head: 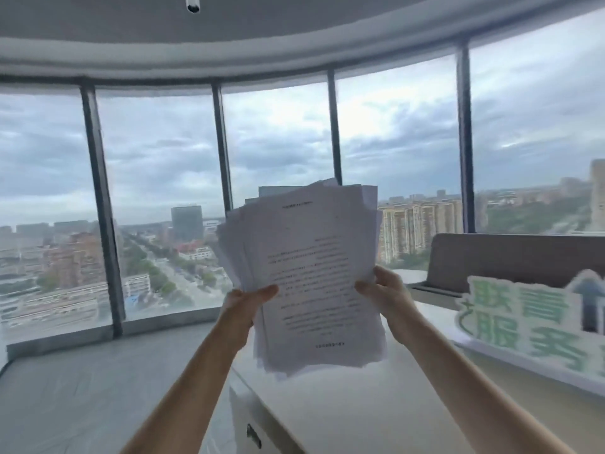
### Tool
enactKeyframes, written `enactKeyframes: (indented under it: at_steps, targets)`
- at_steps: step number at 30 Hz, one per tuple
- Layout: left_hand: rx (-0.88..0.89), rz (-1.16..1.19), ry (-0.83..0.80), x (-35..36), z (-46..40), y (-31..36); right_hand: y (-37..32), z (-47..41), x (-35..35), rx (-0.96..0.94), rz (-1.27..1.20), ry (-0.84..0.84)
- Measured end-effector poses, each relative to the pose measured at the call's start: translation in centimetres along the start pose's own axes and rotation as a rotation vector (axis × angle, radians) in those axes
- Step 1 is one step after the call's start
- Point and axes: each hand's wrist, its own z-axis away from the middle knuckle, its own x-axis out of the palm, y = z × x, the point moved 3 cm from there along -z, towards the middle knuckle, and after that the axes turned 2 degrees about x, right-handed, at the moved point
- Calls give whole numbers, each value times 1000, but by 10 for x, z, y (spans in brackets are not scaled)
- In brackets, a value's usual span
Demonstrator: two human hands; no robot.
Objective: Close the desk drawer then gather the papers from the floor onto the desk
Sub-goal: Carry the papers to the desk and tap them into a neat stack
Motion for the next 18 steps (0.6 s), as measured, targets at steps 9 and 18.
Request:
enactKeyframes:
  at_steps: [9, 18]
  targets:
    - [-45, 134, -269, 178, -27, -29, 5, 13, -145, -7, 137, 421]
    - [-81, 167, -395, 258, -15, -90, 52, 42, -205, 165, 145, 577]
